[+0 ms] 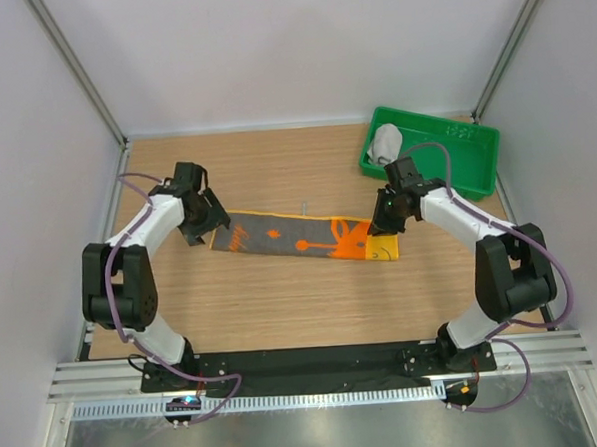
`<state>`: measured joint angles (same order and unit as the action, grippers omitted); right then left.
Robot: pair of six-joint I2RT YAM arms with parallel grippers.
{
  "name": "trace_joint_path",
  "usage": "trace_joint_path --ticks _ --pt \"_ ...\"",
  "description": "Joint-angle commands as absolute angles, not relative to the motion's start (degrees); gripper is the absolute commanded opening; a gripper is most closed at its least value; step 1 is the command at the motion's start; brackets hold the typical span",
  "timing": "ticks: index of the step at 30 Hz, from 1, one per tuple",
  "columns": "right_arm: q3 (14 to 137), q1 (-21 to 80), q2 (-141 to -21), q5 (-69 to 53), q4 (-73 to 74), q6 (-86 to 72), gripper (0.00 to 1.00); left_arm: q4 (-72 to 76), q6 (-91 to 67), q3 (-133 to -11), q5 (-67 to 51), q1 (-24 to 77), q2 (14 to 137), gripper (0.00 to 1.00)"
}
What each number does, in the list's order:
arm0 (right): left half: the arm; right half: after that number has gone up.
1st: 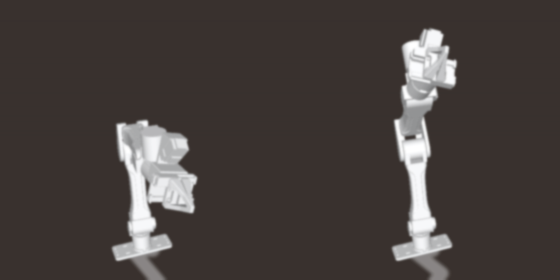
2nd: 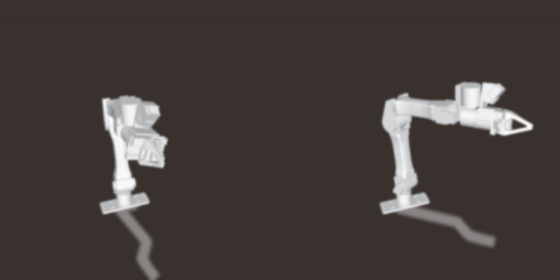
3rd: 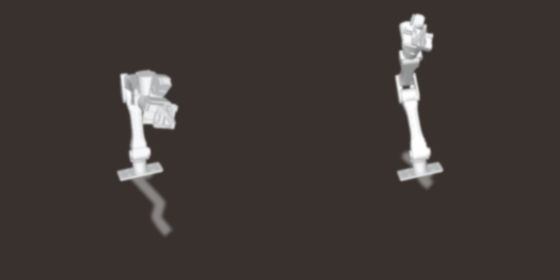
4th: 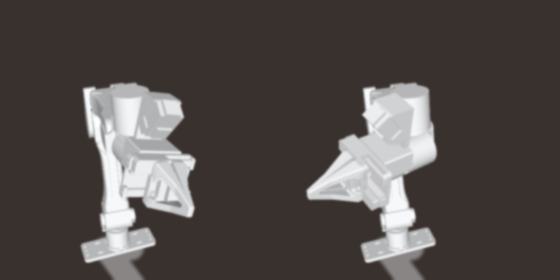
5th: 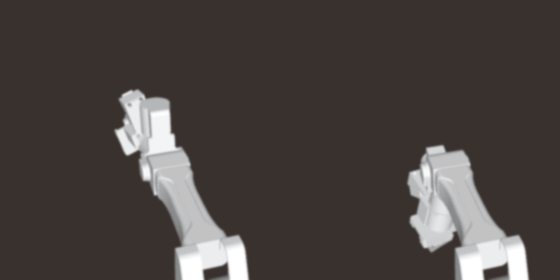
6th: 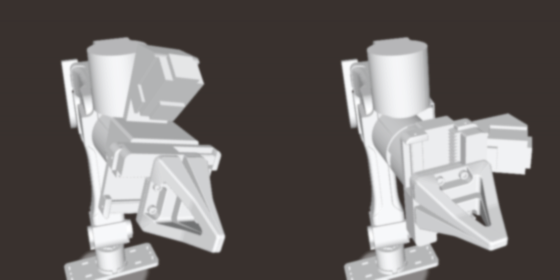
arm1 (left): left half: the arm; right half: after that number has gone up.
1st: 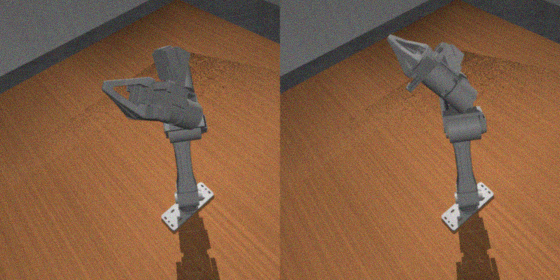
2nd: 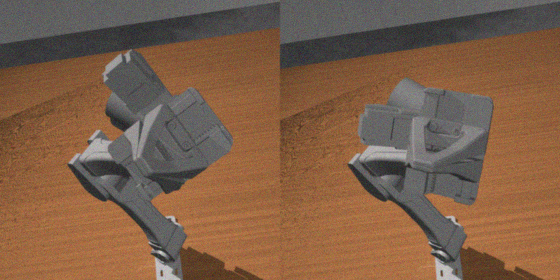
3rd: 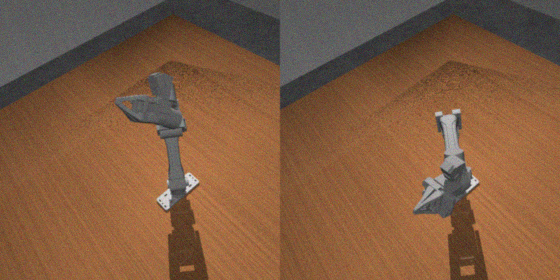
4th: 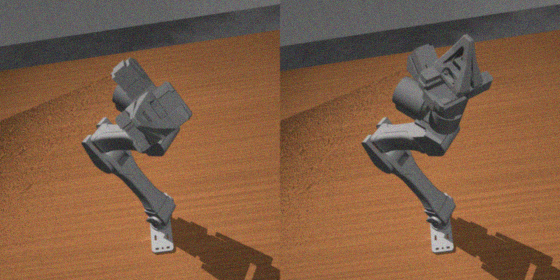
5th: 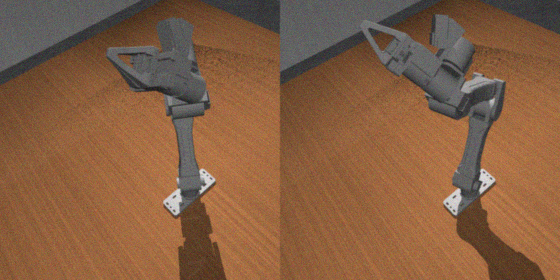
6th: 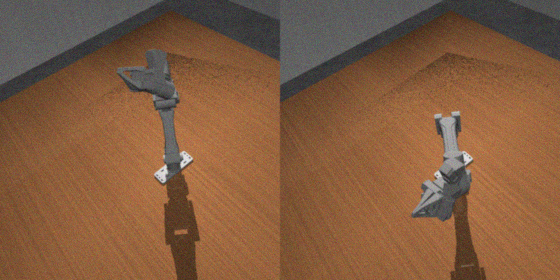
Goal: Roll the towels
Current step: Fold the towel
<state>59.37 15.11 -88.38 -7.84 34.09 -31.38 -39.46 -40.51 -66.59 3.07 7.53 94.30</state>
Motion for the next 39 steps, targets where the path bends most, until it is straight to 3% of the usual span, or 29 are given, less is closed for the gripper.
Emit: trace_joint_path --ticks 1,9,16,26,35,39 --pt "62.21 15.38 -93.15 -8.88 30.06 -31.11 0.20 -30.60 -40.43 -65.92 -3.60 9.66 94.48 0.72" --pt "70.13 13.89 -106.42 -3.69 33.22 -28.04 0.16 -25.93 -41.66 -64.69 -6.59 10.02 100.36 0.71" --pt "70.48 13.36 -107.66 -4.65 33.22 -27.51 0.17 -26.28 -41.92 -63.46 -2.99 9.32 103.00 0.71" --pt "78.22 15.82 -115.22 -7.47 34.63 -26.28 0.17 -26.02 -44.39 -55.21 1.85 2.90 98.00 0.71" --pt "83.14 20.21 -112.60 -7.82 37.09 -25.66 0.21 -25.93 -43.68 -55.37 0.79 2.55 94.92 0.70" --pt "80.87 24.51 -107.85 -19.30 32.01 -30.05 0.24 -25.75 -43.51 -55.37 0.97 2.64 95.10 0.69"
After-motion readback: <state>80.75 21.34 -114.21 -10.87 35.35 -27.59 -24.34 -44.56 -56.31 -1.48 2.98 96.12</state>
